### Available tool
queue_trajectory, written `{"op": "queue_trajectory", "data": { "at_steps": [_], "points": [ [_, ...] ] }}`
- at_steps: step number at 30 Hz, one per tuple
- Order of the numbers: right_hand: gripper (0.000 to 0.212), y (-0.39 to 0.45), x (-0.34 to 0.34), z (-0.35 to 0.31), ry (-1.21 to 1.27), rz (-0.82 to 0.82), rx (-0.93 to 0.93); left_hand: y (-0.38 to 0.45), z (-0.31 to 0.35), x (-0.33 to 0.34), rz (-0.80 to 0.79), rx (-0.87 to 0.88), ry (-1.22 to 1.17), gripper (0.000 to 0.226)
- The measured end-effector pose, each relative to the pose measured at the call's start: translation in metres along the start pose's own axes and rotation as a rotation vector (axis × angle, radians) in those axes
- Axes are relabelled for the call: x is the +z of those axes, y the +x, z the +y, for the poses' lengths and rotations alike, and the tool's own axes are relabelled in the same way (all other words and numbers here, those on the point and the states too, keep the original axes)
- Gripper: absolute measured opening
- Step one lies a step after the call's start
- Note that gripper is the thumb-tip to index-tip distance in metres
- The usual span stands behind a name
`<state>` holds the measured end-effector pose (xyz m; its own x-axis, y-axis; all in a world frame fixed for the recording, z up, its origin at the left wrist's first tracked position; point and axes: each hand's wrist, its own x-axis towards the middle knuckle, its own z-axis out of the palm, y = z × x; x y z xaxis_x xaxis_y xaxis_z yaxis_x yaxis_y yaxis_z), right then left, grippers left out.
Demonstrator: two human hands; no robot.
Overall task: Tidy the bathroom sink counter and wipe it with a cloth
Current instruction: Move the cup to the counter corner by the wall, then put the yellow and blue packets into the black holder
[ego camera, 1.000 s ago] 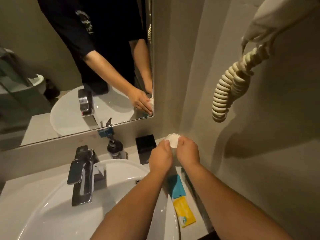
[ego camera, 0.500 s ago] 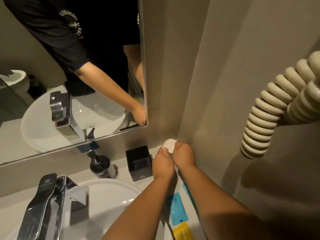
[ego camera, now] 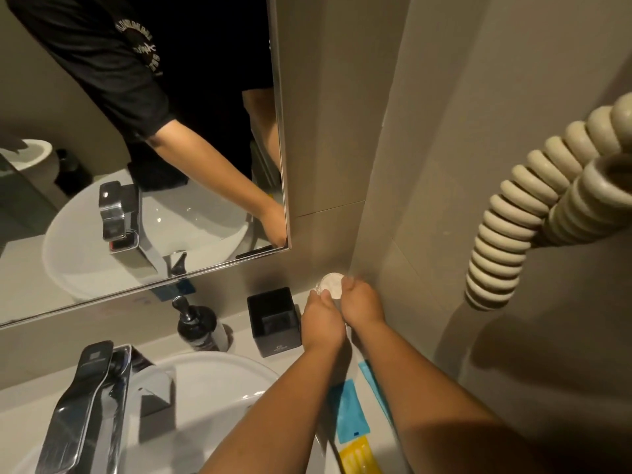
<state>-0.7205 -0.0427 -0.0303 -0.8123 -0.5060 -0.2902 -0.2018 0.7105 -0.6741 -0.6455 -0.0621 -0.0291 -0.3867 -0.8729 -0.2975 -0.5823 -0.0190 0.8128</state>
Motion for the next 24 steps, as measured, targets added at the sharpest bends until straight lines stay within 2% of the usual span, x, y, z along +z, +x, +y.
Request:
{"op": "queue_trajectory", "data": {
  "at_steps": [3,7,10,13,15,18,20,24],
  "points": [
    [0.042,-0.014,-0.008,-0.004,0.072,-0.004,0.009,-0.016,0.005,-0.011,-0.025,0.056,0.011,0.039],
    [0.036,-0.050,-0.039,-0.002,0.195,-0.009,-0.005,-0.051,0.010,-0.041,-0.079,0.165,0.034,0.035],
    [0.029,-0.091,-0.063,0.013,0.217,0.008,-0.084,-0.080,0.005,-0.062,-0.139,0.299,0.171,0.030],
    [0.026,-0.143,-0.063,0.055,0.079,0.027,-0.086,-0.093,-0.009,-0.066,-0.185,0.430,0.420,0.027],
    [0.031,-0.174,-0.050,0.089,-0.130,0.032,-0.082,-0.092,-0.017,-0.060,-0.244,0.483,0.564,0.026],
    [0.034,-0.202,-0.027,0.126,-0.380,-0.078,-0.047,-0.088,-0.024,-0.048,-0.367,0.509,0.824,0.026],
    [0.038,-0.212,-0.015,0.134,-0.451,-0.151,-0.034,-0.084,-0.030,-0.038,-0.423,0.529,1.018,0.026],
    [0.047,-0.212,-0.001,0.135,-0.526,-0.153,-0.056,-0.075,-0.042,-0.021,-0.458,0.463,1.187,0.023]
  ]
}}
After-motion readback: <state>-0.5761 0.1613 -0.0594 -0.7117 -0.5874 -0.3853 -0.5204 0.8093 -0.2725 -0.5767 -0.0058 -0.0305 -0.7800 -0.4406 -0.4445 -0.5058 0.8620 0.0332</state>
